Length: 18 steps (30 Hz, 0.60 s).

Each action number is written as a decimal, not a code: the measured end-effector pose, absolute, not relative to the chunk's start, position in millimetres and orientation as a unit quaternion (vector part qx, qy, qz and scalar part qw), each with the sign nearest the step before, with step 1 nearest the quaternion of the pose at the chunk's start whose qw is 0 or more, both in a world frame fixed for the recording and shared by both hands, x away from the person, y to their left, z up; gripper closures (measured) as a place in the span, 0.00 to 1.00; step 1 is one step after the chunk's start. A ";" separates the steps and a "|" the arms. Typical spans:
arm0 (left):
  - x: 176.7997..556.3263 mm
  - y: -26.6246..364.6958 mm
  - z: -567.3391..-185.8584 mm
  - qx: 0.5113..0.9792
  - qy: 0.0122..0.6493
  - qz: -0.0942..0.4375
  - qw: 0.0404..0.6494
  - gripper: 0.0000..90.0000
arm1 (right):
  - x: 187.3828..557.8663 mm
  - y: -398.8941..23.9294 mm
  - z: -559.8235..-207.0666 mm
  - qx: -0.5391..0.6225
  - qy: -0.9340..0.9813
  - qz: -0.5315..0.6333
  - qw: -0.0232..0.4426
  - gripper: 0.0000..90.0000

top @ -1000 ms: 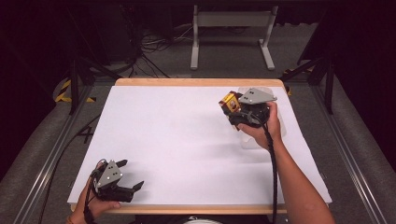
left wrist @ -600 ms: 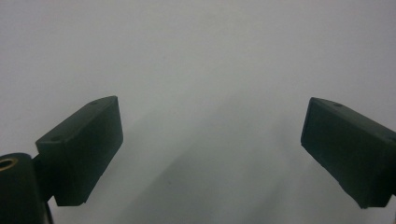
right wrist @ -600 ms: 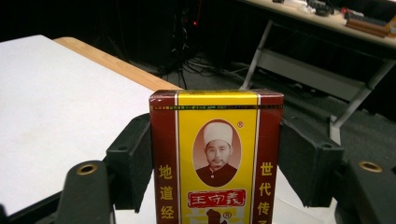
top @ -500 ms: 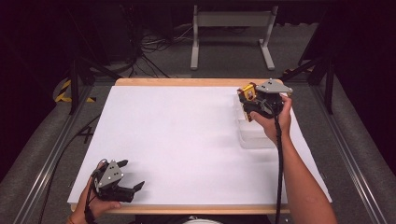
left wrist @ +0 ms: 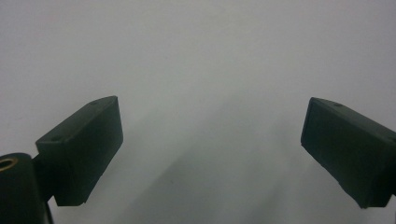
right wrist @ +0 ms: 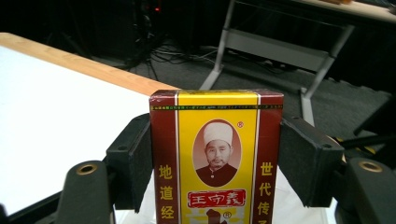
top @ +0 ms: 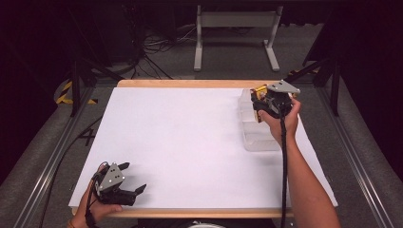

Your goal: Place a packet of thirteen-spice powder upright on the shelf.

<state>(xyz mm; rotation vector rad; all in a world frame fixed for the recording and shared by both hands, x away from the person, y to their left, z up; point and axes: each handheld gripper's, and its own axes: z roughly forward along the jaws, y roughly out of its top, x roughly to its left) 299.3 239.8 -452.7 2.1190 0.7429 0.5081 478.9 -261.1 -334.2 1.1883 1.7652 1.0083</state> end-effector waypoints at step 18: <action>300.0 239.0 -452.5 0.841 0.292 0.201 0.409 0.07 | 484.8 -270.9 -346.6 0.526 0.667 0.367 0.380 0.36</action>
